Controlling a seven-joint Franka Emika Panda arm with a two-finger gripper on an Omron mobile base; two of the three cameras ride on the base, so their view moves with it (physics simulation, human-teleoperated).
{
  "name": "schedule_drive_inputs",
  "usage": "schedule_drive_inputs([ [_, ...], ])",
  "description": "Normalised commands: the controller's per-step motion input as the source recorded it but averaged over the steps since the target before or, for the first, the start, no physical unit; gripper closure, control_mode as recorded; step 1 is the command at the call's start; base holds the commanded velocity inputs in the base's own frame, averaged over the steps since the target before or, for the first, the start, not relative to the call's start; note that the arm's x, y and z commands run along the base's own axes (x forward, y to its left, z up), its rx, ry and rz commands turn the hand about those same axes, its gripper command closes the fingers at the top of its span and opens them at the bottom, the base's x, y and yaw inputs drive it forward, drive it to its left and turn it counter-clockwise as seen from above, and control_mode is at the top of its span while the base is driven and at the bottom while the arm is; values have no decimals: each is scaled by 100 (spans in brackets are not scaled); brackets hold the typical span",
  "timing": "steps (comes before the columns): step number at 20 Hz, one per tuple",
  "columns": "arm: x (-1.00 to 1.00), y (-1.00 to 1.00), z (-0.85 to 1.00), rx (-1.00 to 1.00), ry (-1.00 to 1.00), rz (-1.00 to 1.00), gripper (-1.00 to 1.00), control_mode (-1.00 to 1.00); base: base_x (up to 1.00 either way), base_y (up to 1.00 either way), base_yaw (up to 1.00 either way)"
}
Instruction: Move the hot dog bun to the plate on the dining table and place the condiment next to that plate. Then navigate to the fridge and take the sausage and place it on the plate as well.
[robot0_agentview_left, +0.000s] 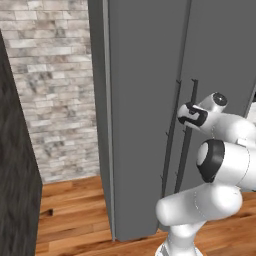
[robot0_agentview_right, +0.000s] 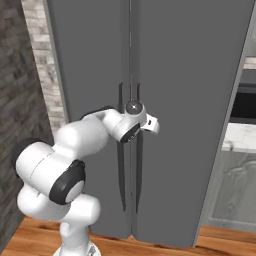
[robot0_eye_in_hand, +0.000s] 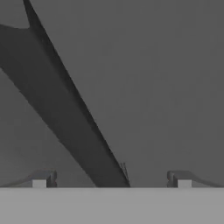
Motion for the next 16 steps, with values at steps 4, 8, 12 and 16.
schedule_drive_inputs([
  [4, 51, -21, -13, 0, -2, 0, -100, -100, 0, 0, 0],
  [8, 21, -4, -20, 0, -3, 0, -100, -100, 0, 0, 0],
  [12, 0, 9, -29, 0, -2, 0, 100, -100, 0, 0, 0],
  [16, -4, 3, -13, 0, -3, 0, 100, -100, 0, 0, 0],
])
